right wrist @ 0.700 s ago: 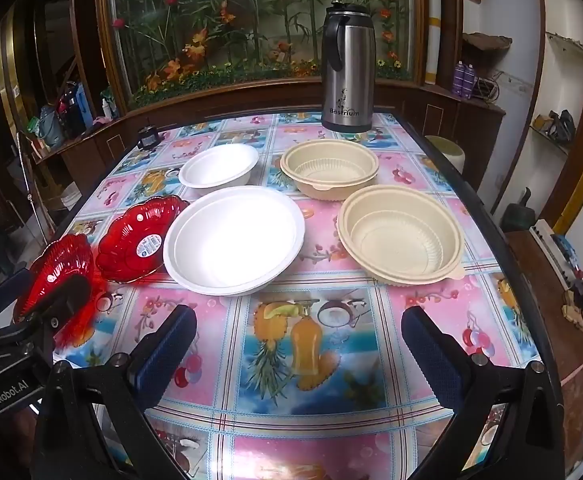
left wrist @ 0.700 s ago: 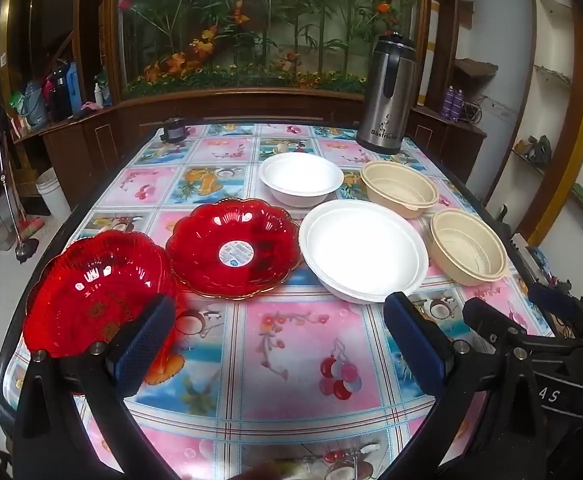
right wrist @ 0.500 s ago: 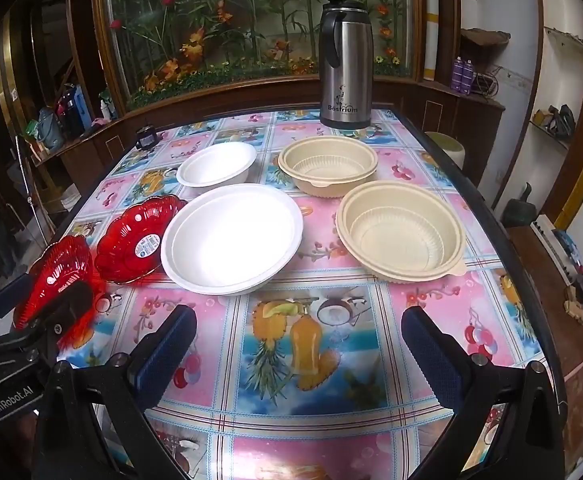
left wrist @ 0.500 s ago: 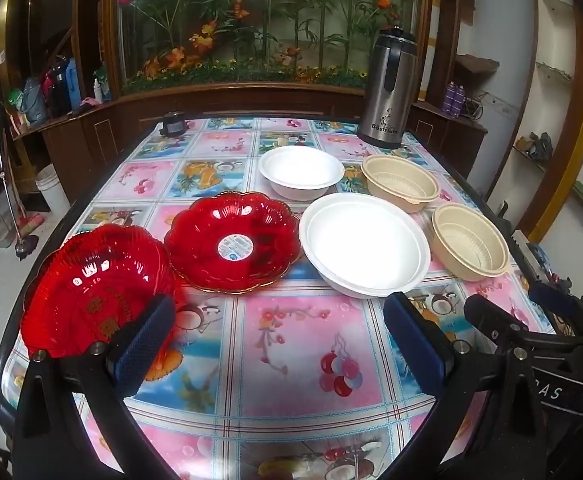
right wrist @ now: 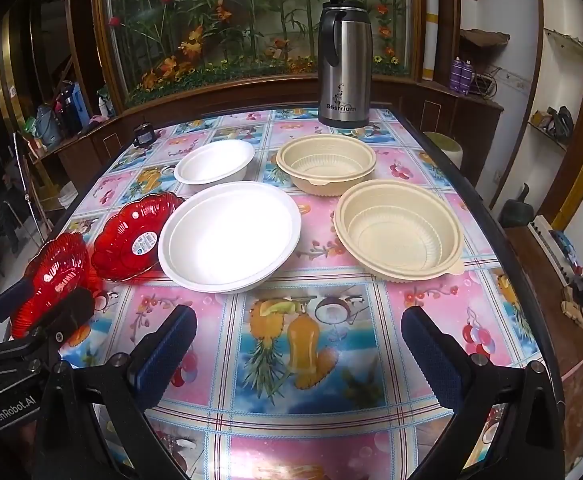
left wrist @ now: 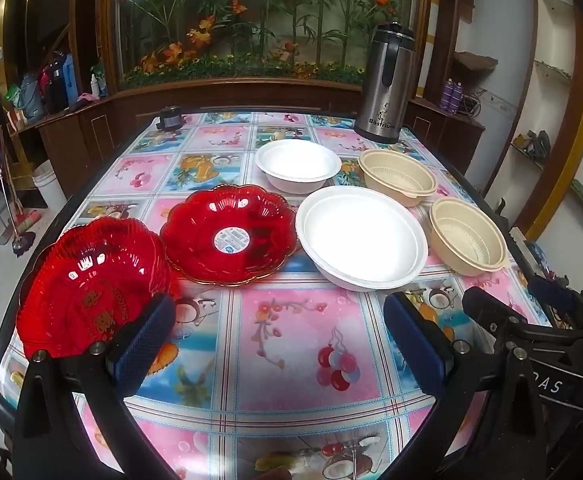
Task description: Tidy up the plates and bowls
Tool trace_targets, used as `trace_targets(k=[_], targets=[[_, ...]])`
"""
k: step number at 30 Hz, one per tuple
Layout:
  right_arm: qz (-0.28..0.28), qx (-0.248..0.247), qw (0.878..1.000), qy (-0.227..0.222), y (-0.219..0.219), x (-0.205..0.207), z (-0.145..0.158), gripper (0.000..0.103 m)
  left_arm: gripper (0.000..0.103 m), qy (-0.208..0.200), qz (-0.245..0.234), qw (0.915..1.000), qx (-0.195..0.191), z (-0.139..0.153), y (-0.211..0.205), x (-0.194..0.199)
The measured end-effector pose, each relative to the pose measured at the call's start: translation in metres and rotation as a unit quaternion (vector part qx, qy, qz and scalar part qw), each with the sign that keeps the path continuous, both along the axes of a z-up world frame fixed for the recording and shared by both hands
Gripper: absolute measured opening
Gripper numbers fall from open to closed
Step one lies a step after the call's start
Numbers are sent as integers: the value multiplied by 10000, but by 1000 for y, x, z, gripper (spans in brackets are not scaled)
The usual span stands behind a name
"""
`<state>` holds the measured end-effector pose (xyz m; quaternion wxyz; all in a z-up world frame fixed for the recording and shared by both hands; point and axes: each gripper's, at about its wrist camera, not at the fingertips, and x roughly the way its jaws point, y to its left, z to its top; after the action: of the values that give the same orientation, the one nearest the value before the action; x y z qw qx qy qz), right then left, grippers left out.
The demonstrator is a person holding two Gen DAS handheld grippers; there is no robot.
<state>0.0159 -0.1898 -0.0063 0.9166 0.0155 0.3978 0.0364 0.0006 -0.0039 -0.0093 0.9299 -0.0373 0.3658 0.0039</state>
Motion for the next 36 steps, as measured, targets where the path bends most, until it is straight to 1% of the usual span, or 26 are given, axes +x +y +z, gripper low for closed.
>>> trace_targets(k=[36], targets=[[31,-20,10000,43,5,2,-1,103,103,40,-2,10000,-37,0,3,-3]])
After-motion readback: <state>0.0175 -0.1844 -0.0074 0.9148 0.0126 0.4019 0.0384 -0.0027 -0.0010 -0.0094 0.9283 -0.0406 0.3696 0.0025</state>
